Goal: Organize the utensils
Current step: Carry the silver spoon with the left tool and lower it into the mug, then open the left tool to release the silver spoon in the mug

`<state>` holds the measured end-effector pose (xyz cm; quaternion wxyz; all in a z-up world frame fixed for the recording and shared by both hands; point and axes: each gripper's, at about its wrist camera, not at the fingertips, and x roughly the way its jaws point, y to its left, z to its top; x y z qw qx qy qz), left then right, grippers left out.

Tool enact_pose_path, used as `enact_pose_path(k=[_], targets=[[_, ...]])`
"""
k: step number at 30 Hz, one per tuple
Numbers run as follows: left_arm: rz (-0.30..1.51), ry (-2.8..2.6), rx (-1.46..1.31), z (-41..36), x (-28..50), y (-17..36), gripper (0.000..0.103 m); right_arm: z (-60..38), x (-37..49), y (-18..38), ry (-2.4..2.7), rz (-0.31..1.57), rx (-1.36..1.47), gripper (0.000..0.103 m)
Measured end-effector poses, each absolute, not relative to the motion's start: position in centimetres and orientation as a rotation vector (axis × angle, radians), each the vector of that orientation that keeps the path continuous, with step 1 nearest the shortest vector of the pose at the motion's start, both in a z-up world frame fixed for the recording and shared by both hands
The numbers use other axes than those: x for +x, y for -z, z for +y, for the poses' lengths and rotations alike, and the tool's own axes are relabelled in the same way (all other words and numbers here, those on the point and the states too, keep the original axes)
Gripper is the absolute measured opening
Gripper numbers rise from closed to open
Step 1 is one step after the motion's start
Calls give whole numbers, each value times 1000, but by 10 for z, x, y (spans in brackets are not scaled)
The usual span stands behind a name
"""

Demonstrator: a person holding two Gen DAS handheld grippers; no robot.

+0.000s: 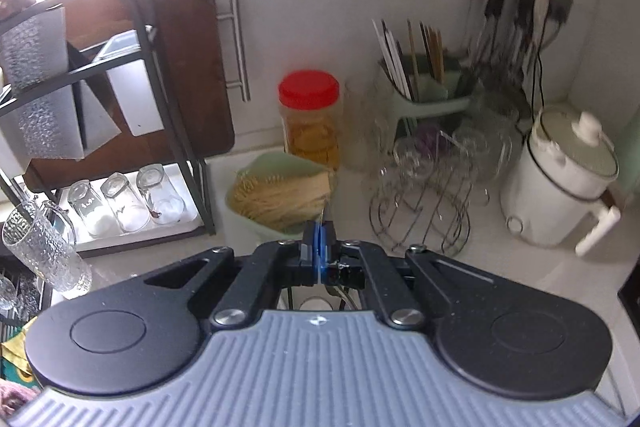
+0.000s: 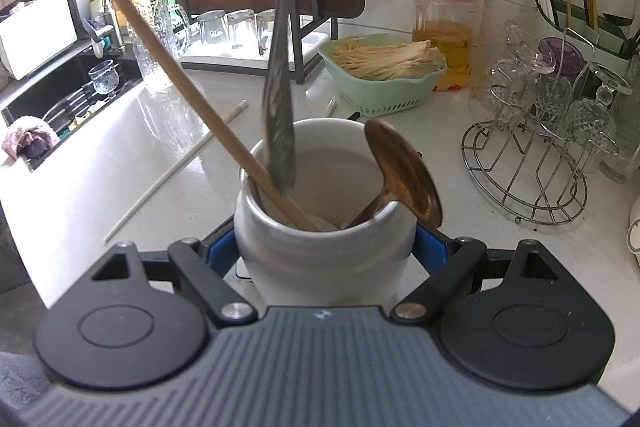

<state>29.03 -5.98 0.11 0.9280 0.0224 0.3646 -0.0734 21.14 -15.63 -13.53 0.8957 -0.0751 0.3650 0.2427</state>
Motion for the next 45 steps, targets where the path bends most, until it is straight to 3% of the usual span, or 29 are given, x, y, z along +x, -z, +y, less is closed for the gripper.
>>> enact_pose_path(k=[22,36,45], targets=[[976,343,236,-99,261,-12,3,-159,210,136,-528,737,-155,91],[1195,456,251,-114,283,12,9,-159,208,136,-529,726,-156,91],[1235,438,219,-116,286,31,10,-158,208,136,-532,724,-161,91]])
